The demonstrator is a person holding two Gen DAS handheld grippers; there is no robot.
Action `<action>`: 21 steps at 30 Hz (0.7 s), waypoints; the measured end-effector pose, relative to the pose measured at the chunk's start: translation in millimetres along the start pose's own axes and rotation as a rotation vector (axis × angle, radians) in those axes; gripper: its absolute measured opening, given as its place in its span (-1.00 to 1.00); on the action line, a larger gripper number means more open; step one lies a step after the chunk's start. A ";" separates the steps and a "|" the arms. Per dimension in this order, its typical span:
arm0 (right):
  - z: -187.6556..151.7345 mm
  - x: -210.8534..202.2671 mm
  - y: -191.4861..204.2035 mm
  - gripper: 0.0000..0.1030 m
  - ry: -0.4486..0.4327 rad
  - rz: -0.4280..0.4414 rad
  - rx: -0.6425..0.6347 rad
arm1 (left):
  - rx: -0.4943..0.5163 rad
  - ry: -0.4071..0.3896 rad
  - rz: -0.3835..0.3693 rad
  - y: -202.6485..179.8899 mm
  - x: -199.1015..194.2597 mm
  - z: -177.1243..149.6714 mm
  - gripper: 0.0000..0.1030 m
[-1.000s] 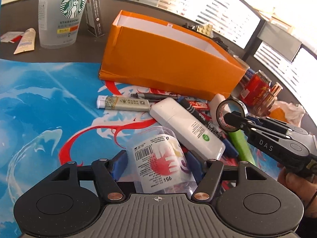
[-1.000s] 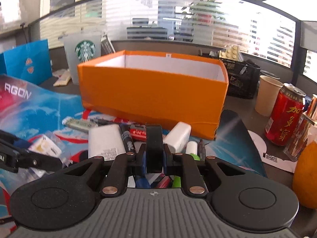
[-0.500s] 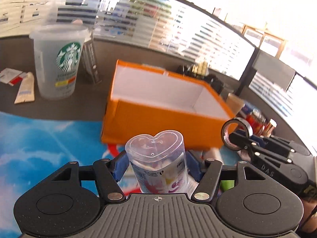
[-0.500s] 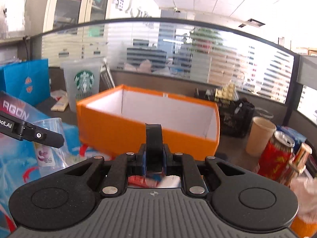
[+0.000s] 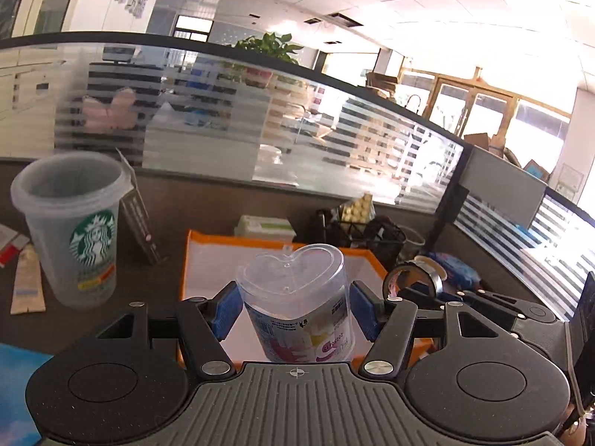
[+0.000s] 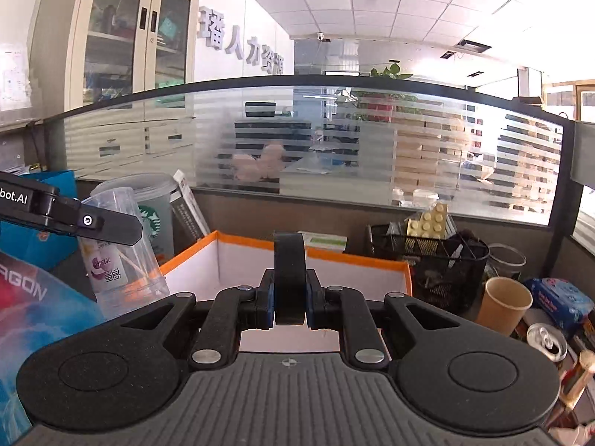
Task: Organize rigid objects
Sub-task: 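Carry the jar and tape roll up over the orange box with both tools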
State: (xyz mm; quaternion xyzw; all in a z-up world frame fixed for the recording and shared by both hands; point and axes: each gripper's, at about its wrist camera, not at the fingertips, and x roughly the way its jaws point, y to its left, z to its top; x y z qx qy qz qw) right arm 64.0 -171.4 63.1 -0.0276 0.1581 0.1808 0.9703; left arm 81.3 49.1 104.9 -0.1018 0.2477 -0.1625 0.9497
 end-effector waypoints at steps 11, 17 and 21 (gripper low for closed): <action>19.3 53.1 -21.3 -0.73 0.080 -0.011 0.019 | 0.003 0.069 0.020 11.9 54.8 9.7 0.20; 2.6 87.1 -24.4 -0.73 0.192 0.010 0.032 | -0.006 0.146 0.031 23.1 88.4 -1.9 0.20; -7.7 110.2 -22.9 -0.73 0.286 0.015 0.002 | -0.015 0.197 0.035 29.4 106.1 -11.8 0.20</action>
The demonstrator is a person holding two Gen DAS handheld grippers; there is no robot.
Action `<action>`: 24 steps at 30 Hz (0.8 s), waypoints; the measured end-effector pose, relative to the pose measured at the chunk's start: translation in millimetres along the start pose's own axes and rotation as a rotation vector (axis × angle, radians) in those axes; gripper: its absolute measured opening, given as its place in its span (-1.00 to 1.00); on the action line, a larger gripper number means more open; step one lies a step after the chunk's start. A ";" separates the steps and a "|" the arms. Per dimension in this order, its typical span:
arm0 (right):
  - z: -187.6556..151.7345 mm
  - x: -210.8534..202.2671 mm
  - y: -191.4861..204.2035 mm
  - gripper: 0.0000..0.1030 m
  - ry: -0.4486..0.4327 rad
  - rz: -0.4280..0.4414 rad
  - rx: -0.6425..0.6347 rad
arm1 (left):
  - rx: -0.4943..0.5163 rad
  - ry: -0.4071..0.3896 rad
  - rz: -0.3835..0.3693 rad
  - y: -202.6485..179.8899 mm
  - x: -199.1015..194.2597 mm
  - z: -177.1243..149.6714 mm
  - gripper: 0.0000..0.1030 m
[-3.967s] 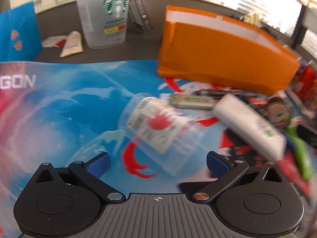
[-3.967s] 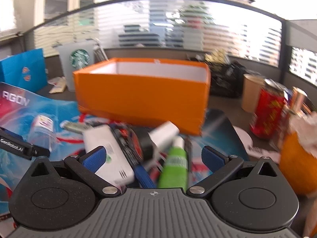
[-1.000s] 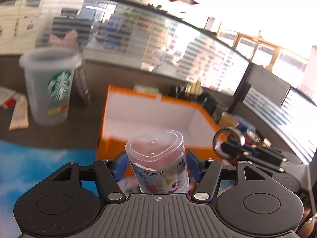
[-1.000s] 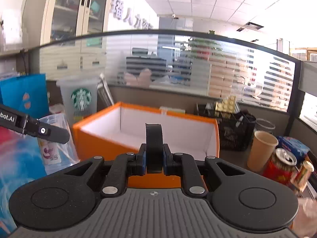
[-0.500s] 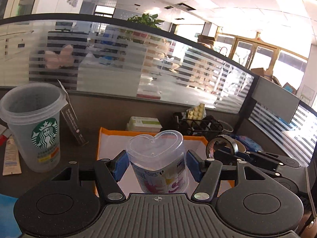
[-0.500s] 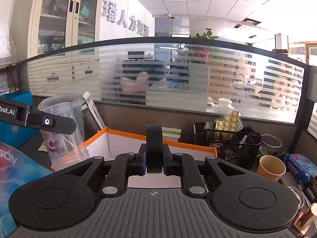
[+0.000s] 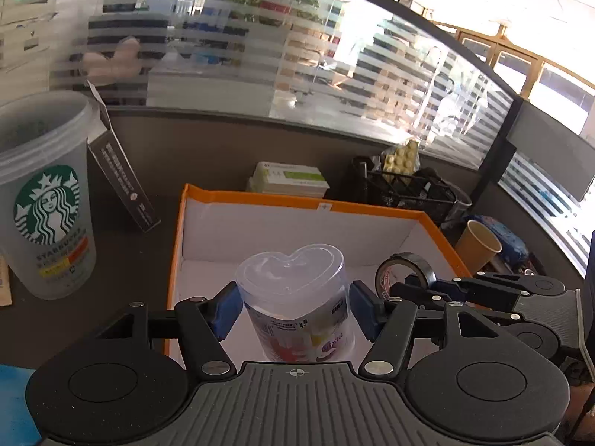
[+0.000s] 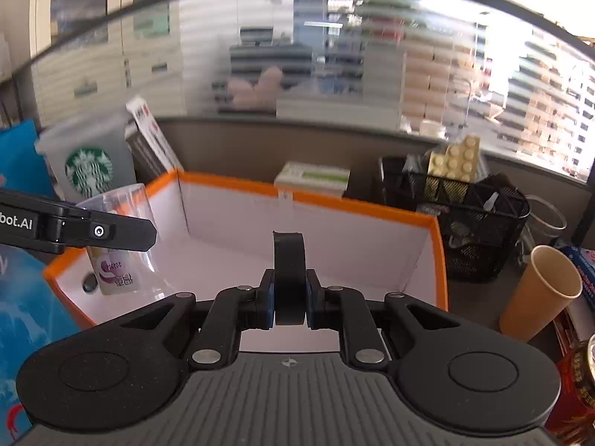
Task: Organize rigid objects
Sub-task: 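Carry the jar and tape roll up over the orange box with both tools, then open both tools to drop the jar and tape roll into the box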
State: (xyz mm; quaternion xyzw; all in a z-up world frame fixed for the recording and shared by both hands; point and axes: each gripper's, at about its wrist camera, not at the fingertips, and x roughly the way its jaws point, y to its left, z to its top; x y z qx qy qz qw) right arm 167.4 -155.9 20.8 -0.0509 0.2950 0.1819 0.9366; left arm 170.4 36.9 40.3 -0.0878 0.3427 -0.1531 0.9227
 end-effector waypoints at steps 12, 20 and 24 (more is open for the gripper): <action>-5.0 45.7 7.3 -0.73 0.220 0.013 -0.109 | 0.066 0.078 0.067 -0.2 29.0 -2.7 0.20; -5.5 49.8 6.7 -0.73 0.269 0.032 -0.113 | 0.168 0.101 0.133 -16.5 43.3 -4.0 0.20; -5.4 51.3 6.3 -0.72 0.291 0.030 -0.108 | 0.227 0.117 0.172 -21.0 49.9 -5.0 0.21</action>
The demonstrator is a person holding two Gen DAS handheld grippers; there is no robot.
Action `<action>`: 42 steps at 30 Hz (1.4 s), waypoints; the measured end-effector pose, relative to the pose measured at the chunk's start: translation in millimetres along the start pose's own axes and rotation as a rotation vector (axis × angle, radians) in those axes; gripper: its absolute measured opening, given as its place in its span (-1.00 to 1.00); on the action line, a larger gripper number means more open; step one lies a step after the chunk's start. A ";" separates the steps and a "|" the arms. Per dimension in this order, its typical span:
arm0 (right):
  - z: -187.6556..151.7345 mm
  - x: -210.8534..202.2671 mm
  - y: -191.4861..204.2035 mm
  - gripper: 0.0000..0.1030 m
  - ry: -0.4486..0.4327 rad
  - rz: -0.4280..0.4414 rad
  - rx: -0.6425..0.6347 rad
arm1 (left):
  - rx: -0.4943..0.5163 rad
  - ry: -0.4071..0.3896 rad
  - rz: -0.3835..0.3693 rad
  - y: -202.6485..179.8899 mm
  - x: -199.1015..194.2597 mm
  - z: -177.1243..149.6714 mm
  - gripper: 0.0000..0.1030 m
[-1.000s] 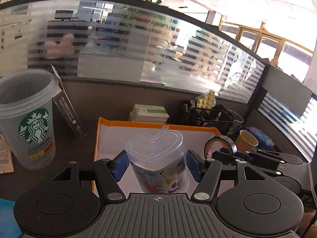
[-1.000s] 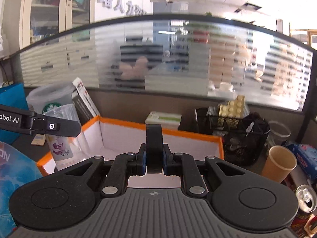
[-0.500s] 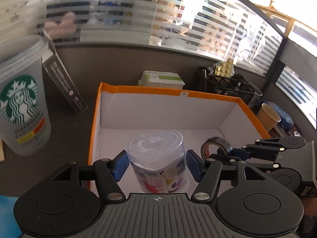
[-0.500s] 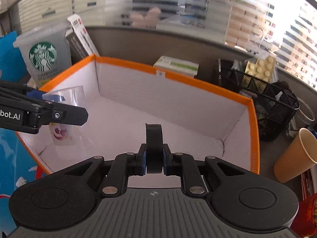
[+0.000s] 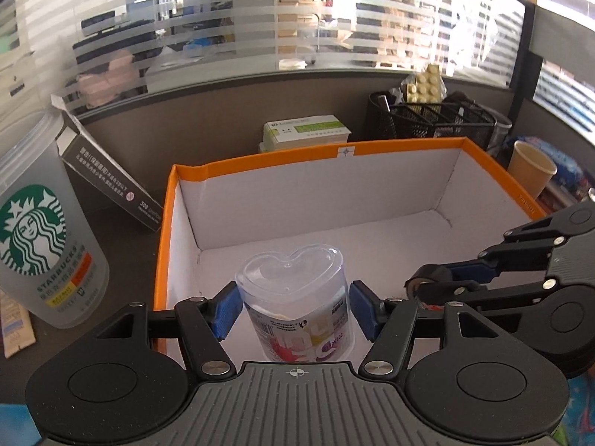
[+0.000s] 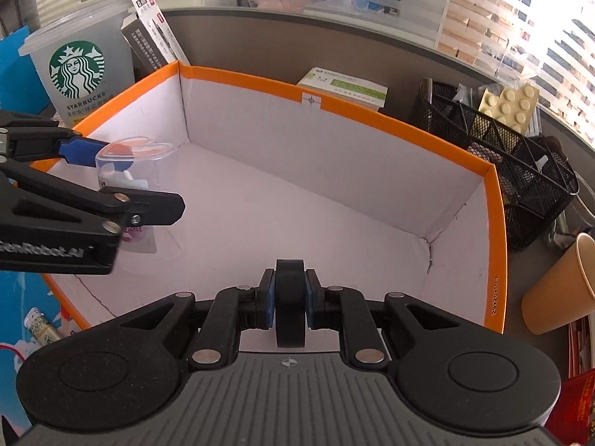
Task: Organize rigid objects
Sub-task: 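Open both tools to drop the jar and tape roll into the box, then grasp the white labelled box with right tool while left tool grasps green-white stick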
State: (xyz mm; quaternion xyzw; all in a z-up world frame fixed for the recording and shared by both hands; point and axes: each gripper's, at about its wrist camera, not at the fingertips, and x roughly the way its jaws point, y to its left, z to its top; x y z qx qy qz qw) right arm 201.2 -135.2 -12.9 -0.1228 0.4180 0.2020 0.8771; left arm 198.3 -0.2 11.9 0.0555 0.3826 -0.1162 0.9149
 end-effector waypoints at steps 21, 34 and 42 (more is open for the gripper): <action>-9.0 -7.5 -8.8 -0.29 -0.035 -0.075 0.024 | 0.107 0.007 0.096 -14.5 5.3 -9.5 0.71; -10.6 -67.4 -9.2 -0.15 -0.171 -0.135 0.037 | 0.022 -0.214 0.126 -3.8 -80.5 5.9 0.90; -27.3 -139.9 8.3 0.03 -0.350 -0.131 0.039 | 0.062 -0.345 0.084 -13.0 -142.0 -18.0 1.00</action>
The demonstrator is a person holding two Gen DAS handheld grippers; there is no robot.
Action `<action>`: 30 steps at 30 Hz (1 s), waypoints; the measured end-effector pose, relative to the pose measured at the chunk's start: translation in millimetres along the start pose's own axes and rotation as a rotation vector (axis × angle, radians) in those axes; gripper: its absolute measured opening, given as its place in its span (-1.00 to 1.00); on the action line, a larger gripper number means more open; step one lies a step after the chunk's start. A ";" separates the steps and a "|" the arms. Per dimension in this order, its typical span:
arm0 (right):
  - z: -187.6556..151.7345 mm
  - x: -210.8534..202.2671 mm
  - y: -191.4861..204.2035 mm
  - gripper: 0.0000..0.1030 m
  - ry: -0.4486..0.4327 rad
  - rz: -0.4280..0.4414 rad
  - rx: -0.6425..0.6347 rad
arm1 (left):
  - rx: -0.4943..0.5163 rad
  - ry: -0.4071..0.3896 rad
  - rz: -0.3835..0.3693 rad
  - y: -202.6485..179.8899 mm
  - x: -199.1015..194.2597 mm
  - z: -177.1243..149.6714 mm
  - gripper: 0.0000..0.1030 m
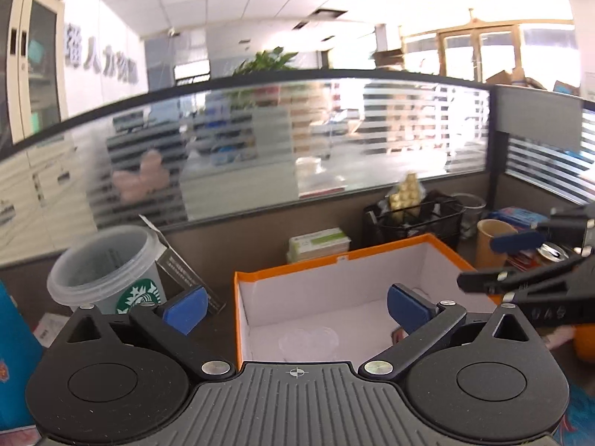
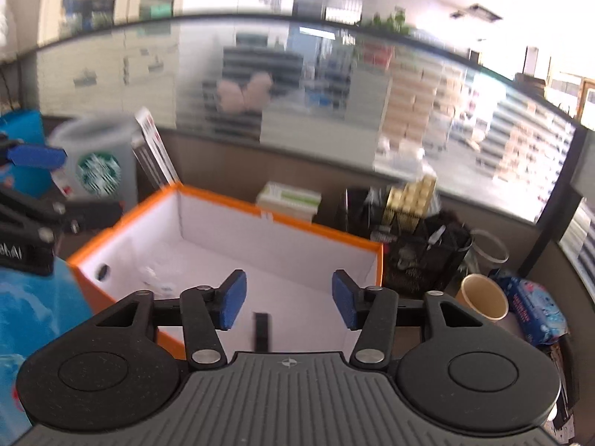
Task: Organize rigid objects
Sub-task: 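Grasp the white labelled box with right tool while left tool grasps green-white stick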
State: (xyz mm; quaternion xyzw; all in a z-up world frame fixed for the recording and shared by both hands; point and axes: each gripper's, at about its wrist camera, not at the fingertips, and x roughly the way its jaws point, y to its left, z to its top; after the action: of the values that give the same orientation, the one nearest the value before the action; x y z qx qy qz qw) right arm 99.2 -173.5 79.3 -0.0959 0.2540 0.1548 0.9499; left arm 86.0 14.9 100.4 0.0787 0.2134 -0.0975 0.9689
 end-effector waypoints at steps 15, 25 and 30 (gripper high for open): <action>-128.1 -30.4 44.4 -0.10 0.111 0.106 0.009 | -0.076 0.202 -0.075 -8.7 -5.7 -115.9 1.00; -148.0 -20.0 68.5 -0.21 0.121 0.222 0.019 | -0.169 0.320 -0.028 7.8 -7.5 -162.7 1.00; -147.1 -18.7 89.8 -0.21 0.136 0.271 -0.031 | -0.204 0.353 -0.018 18.2 -9.0 -174.5 1.00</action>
State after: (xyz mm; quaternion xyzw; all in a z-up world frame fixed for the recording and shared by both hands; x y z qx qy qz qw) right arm -13.6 -132.7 -45.9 -0.0858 0.3261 0.2787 0.8992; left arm 12.6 67.8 -50.2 -0.0060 0.3893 -0.0687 0.9185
